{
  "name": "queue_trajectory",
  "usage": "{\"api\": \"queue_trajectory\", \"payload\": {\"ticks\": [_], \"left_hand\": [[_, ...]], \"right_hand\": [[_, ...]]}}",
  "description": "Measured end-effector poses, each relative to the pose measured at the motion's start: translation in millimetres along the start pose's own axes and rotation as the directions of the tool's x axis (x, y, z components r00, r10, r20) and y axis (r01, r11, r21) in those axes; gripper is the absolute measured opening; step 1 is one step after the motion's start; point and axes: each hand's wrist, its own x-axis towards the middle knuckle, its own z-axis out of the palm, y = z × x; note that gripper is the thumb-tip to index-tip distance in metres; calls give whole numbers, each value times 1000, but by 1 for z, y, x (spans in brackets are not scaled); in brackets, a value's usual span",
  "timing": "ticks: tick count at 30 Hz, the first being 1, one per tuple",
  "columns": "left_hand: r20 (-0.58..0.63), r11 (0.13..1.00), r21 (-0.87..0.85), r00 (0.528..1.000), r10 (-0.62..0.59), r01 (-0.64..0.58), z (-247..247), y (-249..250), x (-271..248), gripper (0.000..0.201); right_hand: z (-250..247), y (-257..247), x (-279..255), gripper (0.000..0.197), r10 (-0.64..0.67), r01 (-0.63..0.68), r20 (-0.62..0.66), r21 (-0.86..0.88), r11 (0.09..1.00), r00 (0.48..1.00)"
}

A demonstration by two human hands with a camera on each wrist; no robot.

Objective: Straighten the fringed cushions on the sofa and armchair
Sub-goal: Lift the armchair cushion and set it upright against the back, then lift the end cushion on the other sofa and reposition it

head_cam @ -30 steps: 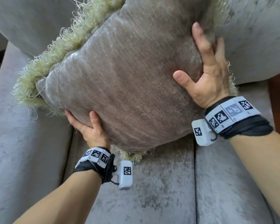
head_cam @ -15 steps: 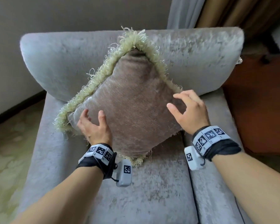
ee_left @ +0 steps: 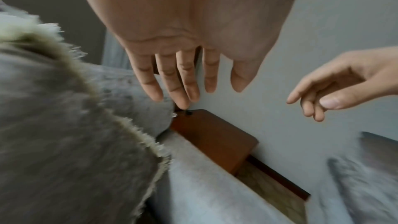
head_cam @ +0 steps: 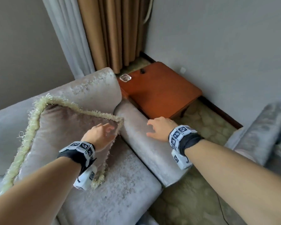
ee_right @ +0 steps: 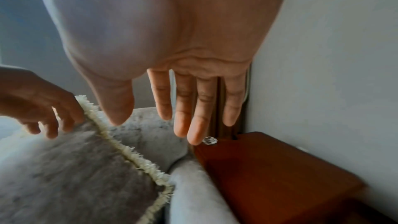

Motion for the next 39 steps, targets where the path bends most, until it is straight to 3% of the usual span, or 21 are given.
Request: {"api": "queue_trajectory", "payload": {"ticks": [3, 7, 12, 17, 24, 29, 35, 39], "left_hand": [[77, 979, 96, 982, 175, -182, -12, 70, 0, 41], [155, 900, 173, 913, 377, -401, -18, 165, -3, 43], [264, 753, 247, 790, 553, -610, -2, 280, -15, 42], [406, 577, 277, 638, 654, -768, 25, 388, -21, 43], [486, 410, 294, 504, 714, -864, 64, 545, 2, 46], [495, 329, 328, 458, 739, -885, 89, 666, 30, 46], [525, 279, 291, 397, 753, -915, 121, 753, 36, 46], [585, 179, 283, 317, 747, -942, 160, 816, 44, 47]], "right_hand": [[-10, 44, -66, 55, 140, -140, -14, 1, 990, 990], [-12, 102, -153, 53, 317, -316, -39, 42, 948, 948], [-4, 166, -252, 54, 526, -518, -40, 123, 846, 849], [12, 223, -323, 54, 634, -621, -12, 195, 760, 773], [19, 339, -374, 55, 702, -675, 12, 289, 679, 712], [11, 444, -404, 54, 752, -705, 6, 351, 616, 659], [15, 509, -441, 55, 802, -754, 41, 375, 540, 595], [30, 552, -472, 52, 844, -783, 69, 420, 459, 532]]}}
